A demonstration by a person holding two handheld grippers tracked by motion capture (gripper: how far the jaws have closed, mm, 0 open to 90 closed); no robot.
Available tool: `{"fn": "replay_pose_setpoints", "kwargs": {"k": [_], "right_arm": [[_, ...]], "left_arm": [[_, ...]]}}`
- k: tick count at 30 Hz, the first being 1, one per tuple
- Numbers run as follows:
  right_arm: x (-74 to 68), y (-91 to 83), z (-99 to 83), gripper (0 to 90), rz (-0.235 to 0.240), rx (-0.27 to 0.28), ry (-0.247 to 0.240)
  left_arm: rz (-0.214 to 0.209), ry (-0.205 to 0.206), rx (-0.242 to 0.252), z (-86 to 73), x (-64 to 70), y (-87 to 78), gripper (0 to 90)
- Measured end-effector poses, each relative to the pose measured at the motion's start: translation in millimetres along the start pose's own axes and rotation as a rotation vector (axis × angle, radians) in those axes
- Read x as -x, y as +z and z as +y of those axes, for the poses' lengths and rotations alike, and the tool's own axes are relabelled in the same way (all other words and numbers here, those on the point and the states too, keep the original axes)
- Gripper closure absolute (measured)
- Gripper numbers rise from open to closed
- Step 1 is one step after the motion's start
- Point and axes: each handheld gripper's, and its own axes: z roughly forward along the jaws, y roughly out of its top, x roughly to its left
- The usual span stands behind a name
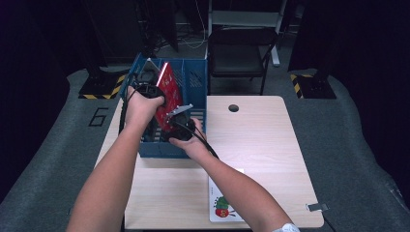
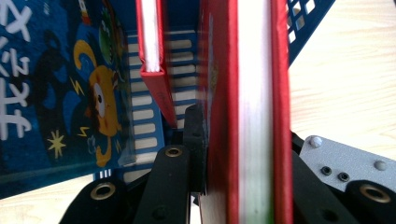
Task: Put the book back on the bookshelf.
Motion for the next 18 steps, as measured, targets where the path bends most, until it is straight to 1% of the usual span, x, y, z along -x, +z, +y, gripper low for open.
{"fn": "replay_pose_setpoints", "kwargs": {"k": [1,2,3,4,5,6,7,8,9,11,12,13,14,15,17,18], "right_arm": [[0.3,0.4,-0.3,34.9,0.01,-0.005,0.001],[-0.4,-0.8,-0.9,34.9,0.014,-0.024,0.012],[-0.3,-0.3,-1.3,34.8,0.016,-0.026,0.019],[0.7,1.0,-1.8,34.8,0.01,-0.013,0.005],[0.7,1.0,-1.8,34.8,0.01,-0.013,0.005],[-0.3,-0.4,-1.7,34.8,0.009,-0.046,0.026],[2.3,3.4,-2.6,34.7,0.004,-0.014,0.002],[2.5,3.8,-3.0,34.7,0.006,-0.018,0.005],[3.5,4.6,-3.5,34.7,0.007,-0.013,-0.006],[3.3,5.7,-3.8,34.7,0.007,-0.01,-0.001],[3.9,5.1,-3.4,34.8,0.004,-0.023,-0.007],[4.8,6.1,-3.4,34.9,-0.001,-0.003,0.004],[4.2,5.3,-2.7,34.8,-0.004,-0.018,0.022],[1.5,4.3,-2.8,34.7,0.012,-0.049,0.066],[5.1,7.3,-2.9,34.6,0.002,-0.029,0.007],[4.6,8.3,-3.5,34.6,-0.001,-0.022,0.002]], "left_arm": [[0.001,-0.001,-0.004,-0.2,0.1,0.9,78.5],[0.002,-0.002,-0.005,-0.6,0.0,2.2,78.5],[0.0,-0.002,-0.006,-1.0,-0.4,3.2,78.5],[0.0,-0.002,-0.006,-1.0,-0.4,3.2,78.4],[0.0,-0.008,-0.003,-1.6,-0.6,4.7,78.4],[-0.002,-0.008,-0.005,-2.1,-1.0,6.1,78.5],[-0.001,-0.01,-0.005,-2.9,-1.0,7.4,78.5],[0.0,-0.01,-0.005,-3.2,-0.8,7.8,78.4],[0.001,-0.007,-0.008,-3.6,-0.5,8.5,78.4],[-0.001,-0.01,-0.01,-4.1,-0.1,9.0,77.8],[-0.004,-0.009,-0.014,-4.6,-0.5,9.8,77.8],[-0.004,-0.012,-0.018,-5.4,-0.9,10.8,77.2],[-0.007,-0.017,-0.016,-6.0,-1.6,11.6,77.2],[-0.008,-0.022,-0.016,-6.5,-2.1,12.5,77.3],[-0.005,-0.02,-0.022,-7.3,-2.7,13.9,77.3],[-0.004,-0.02,-0.022,-7.7,-2.7,14.7,77.3]]}}
